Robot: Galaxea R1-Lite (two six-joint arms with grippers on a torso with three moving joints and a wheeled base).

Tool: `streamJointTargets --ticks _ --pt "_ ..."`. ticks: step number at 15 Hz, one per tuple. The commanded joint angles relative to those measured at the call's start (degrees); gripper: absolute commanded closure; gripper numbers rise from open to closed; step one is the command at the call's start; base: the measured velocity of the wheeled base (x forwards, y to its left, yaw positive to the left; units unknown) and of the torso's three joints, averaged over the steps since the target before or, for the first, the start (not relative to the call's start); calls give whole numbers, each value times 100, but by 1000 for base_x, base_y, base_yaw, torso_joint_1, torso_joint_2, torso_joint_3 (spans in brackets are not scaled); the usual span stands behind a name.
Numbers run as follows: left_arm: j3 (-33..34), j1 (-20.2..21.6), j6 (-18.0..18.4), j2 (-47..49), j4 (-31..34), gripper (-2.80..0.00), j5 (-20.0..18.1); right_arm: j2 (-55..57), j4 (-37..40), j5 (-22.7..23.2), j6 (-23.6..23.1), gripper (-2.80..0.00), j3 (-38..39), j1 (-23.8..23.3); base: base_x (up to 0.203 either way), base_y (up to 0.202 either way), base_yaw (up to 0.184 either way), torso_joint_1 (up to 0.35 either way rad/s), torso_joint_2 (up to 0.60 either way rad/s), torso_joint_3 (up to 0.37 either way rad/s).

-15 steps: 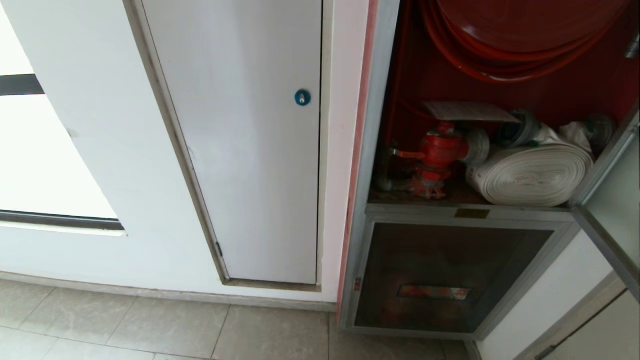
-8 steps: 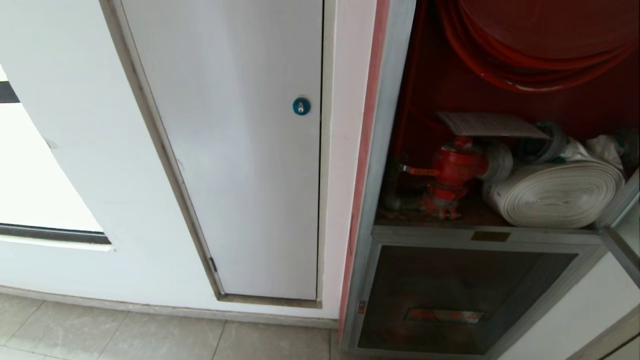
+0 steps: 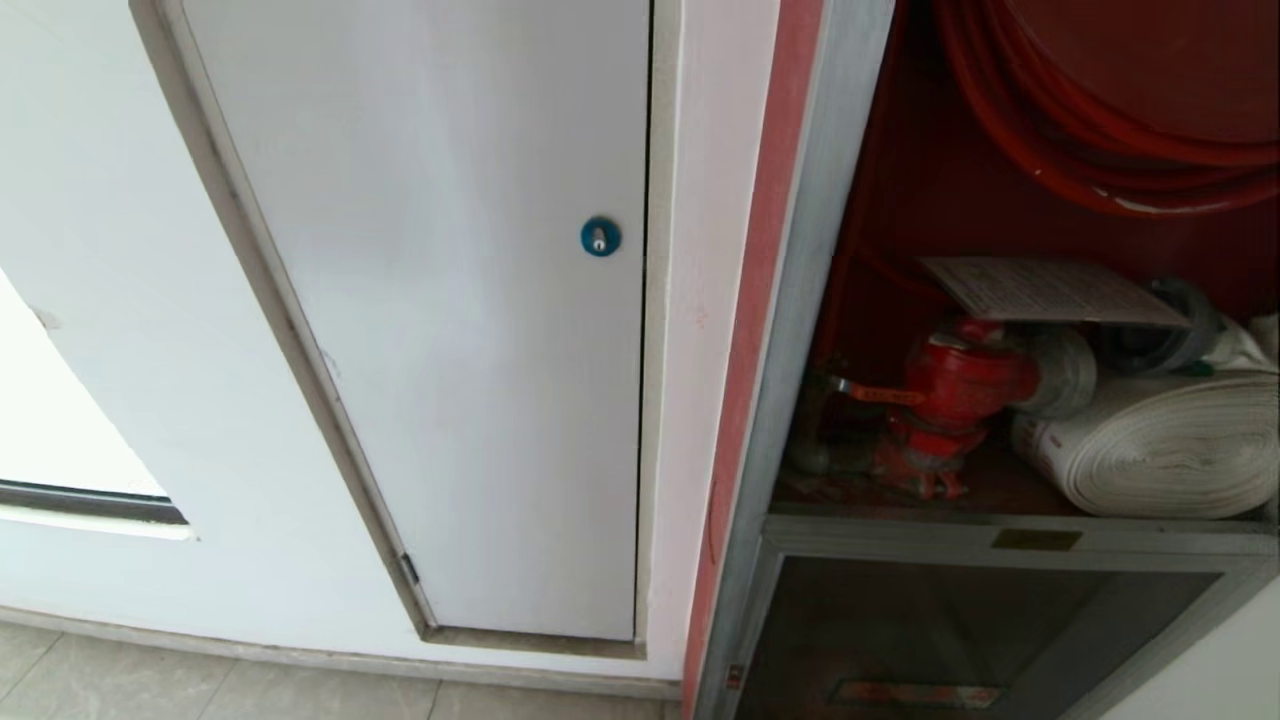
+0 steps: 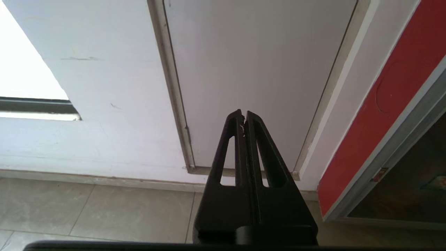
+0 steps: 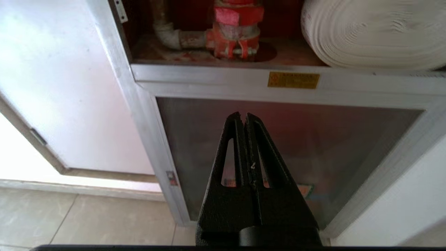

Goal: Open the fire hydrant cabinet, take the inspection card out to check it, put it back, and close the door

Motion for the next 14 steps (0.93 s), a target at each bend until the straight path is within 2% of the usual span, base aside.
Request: streamJointTargets --ticks 1,6,14 --pt "0 0 -2 4 -2 0 0 0 0 0 1 0 0 1 195 0 -2 2 4 4" --pt "3 0 -2 4 -2 0 0 0 0 0 1 0 0 1 182 0 -1 5 5 4" --pt "0 0 -2 4 -2 0 0 0 9 0 -8 0 0 1 0 0 0 -3 0 2"
